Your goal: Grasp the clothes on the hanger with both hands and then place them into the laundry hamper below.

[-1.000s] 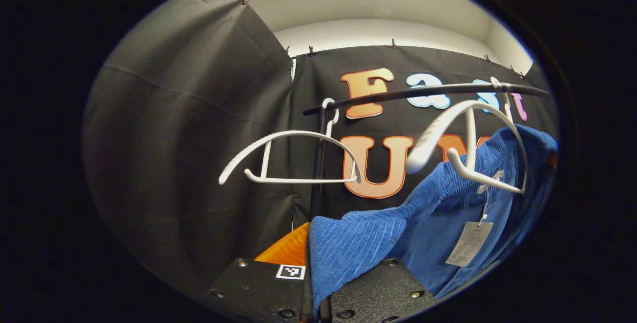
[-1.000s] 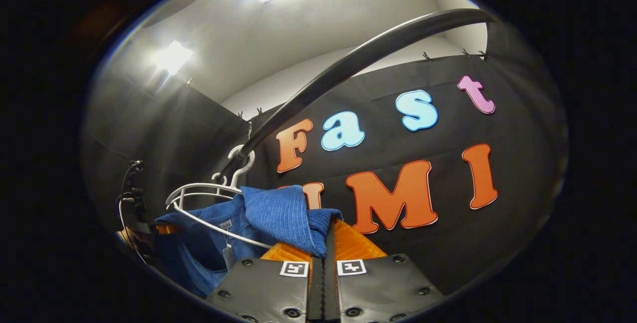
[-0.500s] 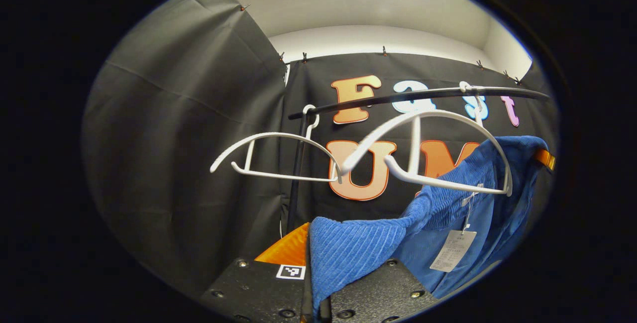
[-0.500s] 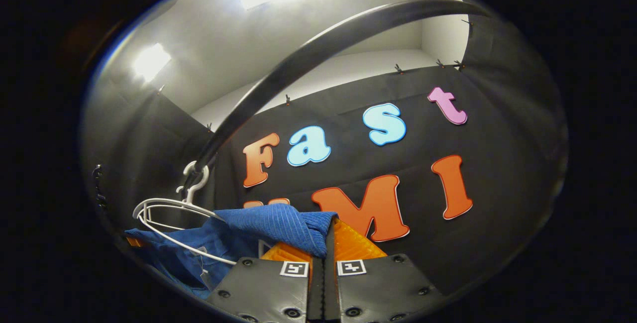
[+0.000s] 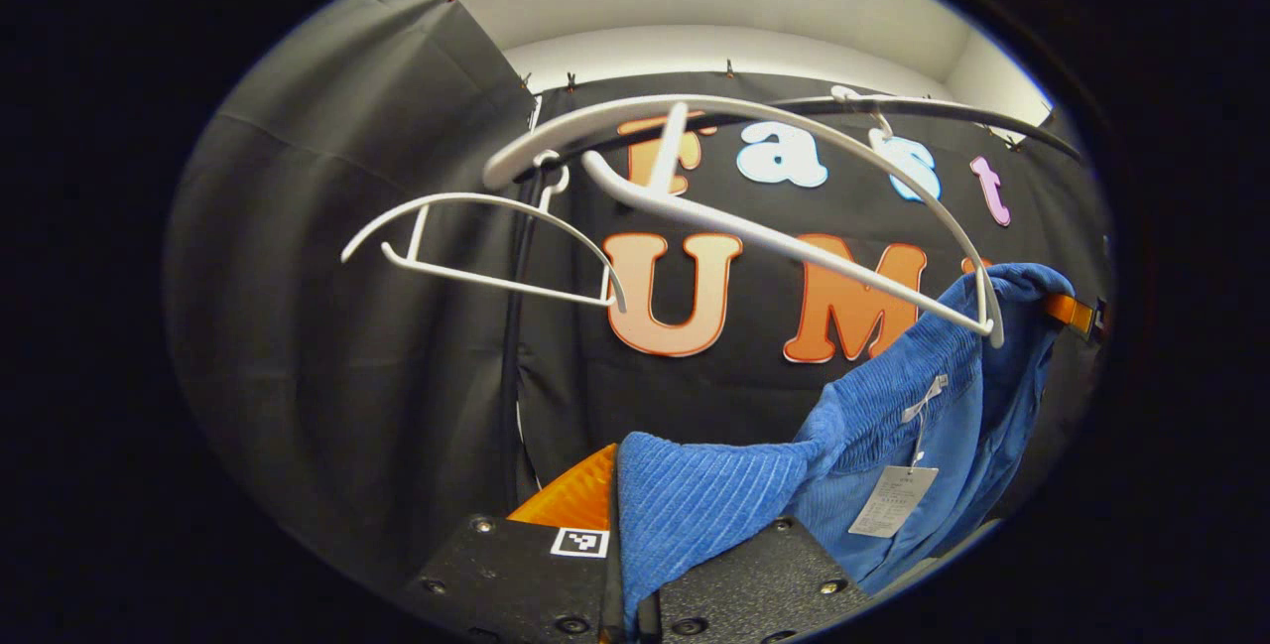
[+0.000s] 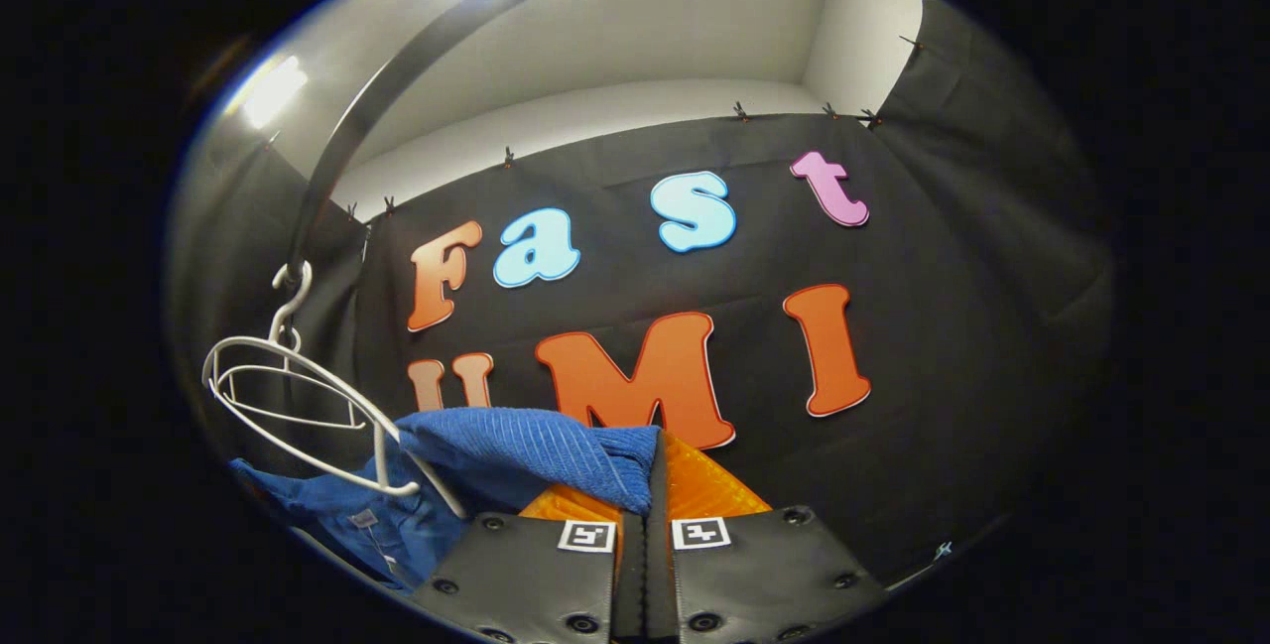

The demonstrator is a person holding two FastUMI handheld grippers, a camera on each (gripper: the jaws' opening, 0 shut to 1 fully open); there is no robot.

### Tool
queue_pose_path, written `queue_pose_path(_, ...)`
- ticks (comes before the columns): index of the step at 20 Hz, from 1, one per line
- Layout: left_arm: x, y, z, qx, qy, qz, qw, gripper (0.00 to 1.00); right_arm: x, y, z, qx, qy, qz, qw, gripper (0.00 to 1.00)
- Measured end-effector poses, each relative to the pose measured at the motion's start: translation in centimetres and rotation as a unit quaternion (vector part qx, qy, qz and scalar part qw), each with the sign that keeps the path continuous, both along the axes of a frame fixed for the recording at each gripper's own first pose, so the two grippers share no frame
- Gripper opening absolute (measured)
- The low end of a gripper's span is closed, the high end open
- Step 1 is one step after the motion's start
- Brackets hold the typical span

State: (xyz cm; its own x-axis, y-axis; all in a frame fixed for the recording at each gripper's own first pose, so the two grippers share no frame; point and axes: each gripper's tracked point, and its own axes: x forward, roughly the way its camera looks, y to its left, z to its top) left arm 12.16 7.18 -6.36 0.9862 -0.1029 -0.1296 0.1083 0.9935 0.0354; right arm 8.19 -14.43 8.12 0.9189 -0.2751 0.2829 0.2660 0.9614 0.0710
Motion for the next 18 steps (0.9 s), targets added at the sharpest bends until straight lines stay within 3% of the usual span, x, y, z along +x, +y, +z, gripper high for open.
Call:
queue_pose_path(4,-1.2,-2.7,-2.3,0.011,0.022,-0.024,0.999,0.06,-1.3,-2.4,-1.5,0.007,0.016,-0.020,1.000,0.07)
queue_pose_path(9,-2.6,-5.0,-3.2,0.012,0.028,-0.053,0.998,0.06,-3.5,-2.8,-4.4,0.012,0.052,-0.017,0.998,0.07)
queue_pose_path(14,-3.4,-6.5,-4.1,0.001,0.045,-0.064,0.997,0.06,-4.5,0.4,-7.6,-0.005,0.095,0.015,0.995,0.08)
queue_pose_path(18,-3.5,-7.8,-5.5,-0.009,0.066,-0.072,0.995,0.06,-3.8,4.9,-10.9,-0.020,0.131,0.069,0.989,0.08)
